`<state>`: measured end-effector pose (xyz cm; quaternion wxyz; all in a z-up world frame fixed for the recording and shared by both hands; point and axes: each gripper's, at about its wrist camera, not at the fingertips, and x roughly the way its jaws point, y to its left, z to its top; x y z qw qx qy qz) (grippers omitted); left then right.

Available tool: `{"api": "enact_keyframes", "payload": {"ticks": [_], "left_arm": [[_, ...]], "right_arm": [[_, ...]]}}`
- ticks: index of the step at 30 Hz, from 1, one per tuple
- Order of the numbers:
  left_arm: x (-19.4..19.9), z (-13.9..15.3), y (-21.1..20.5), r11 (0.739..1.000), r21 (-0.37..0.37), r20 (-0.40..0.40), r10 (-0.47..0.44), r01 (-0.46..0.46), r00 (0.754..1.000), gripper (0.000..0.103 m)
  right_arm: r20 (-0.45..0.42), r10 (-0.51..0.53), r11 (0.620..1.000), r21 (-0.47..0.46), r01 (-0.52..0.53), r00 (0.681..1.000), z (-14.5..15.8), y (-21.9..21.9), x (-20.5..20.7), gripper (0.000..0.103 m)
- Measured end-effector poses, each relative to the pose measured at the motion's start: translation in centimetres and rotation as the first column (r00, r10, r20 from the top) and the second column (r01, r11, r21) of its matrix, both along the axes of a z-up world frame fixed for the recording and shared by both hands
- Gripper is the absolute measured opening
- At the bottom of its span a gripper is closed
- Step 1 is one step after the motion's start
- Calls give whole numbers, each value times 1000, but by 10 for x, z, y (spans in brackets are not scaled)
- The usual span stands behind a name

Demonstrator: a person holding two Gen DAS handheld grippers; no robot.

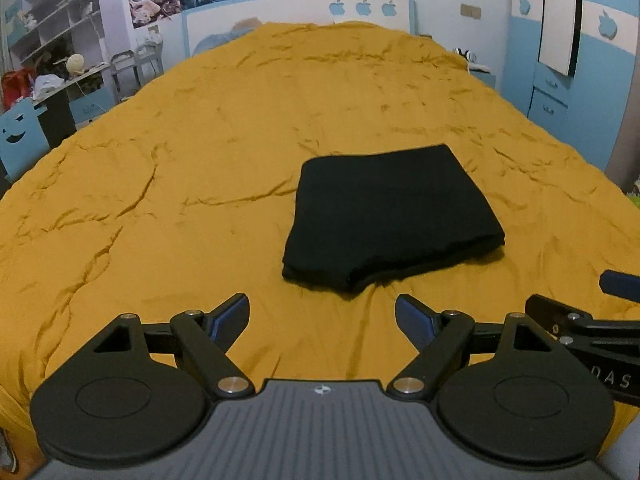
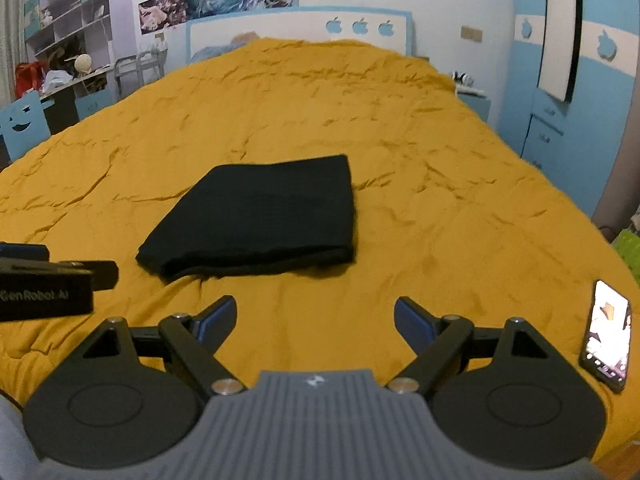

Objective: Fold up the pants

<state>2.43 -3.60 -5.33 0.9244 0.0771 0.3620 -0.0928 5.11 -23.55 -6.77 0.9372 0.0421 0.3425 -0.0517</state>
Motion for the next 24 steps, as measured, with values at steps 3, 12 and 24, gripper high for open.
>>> {"api": "enact_keyframes", "payload": {"ticks": [3, 12, 24], "left_arm": [[2, -3, 0, 1000, -1, -25, 3, -3, 1000, 97], [-4, 0, 2, 1000, -3, -12, 2, -2, 1000, 97], [-6, 1, 0, 1000, 5, 0, -3, 3, 1000, 97]], "right_arm": [[-1, 17, 1000, -5, -17, 1000, 1, 2, 1, 82], [4, 34, 999, -8, -34, 999, 4, 6, 0, 82], [11, 39, 999, -11, -38, 999, 3, 6, -2, 82]]}}
